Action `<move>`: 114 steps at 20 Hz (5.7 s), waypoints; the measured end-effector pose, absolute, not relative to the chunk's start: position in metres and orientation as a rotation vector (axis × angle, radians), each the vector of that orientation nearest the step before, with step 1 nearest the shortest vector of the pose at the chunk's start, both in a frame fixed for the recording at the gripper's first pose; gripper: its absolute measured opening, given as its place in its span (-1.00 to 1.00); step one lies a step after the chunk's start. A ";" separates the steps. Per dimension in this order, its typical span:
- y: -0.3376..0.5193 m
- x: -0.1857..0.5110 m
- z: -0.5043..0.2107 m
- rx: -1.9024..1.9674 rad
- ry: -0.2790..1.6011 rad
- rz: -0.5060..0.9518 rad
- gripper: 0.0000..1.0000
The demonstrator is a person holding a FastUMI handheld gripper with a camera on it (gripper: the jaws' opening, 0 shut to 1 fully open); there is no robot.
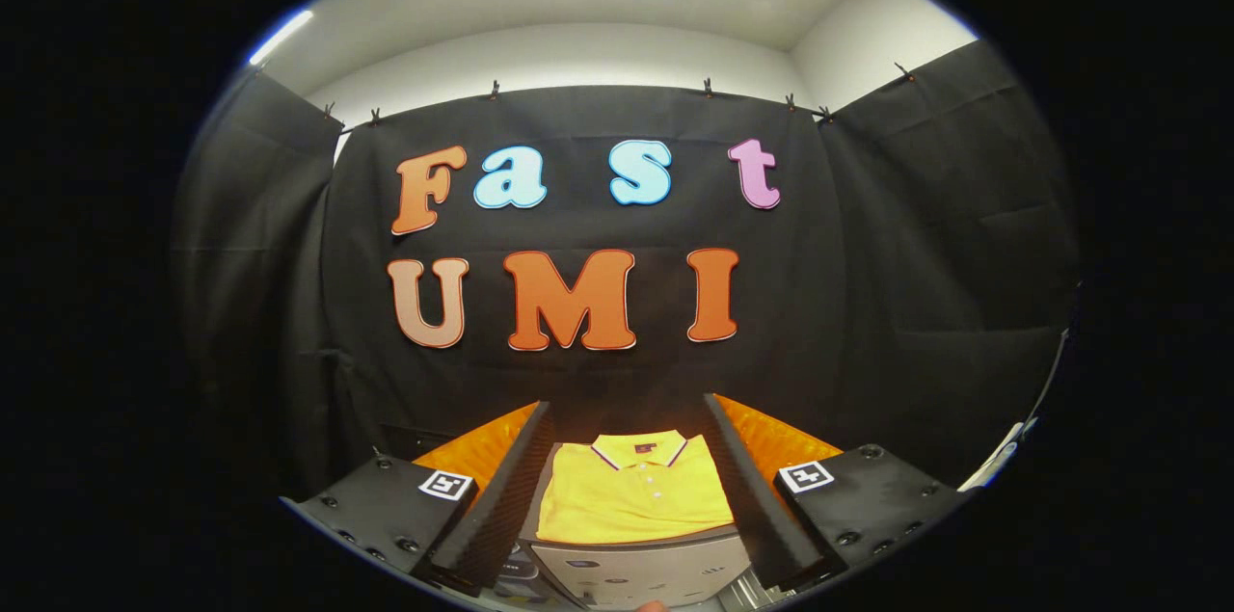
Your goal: Put the clothes into the washing machine and then close the washing machine lid.
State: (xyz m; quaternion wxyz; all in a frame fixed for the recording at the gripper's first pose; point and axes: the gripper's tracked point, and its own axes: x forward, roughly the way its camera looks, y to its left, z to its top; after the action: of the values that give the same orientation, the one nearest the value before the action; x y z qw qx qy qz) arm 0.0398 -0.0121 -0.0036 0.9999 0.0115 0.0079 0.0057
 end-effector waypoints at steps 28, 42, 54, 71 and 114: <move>-0.063 0.302 -0.288 0.062 0.673 0.011 0.99; -0.060 0.301 -0.307 0.038 0.786 0.012 0.82; -0.042 0.301 -0.302 0.116 0.831 0.032 -0.75; -0.001 0.258 -0.224 0.439 0.608 0.118 -0.76; 0.401 0.269 -0.434 0.329 0.890 0.381 -0.75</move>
State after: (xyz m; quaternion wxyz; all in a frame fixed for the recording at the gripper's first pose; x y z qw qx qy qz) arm 0.2690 0.4008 -0.4343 0.8723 0.1573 0.4257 0.1822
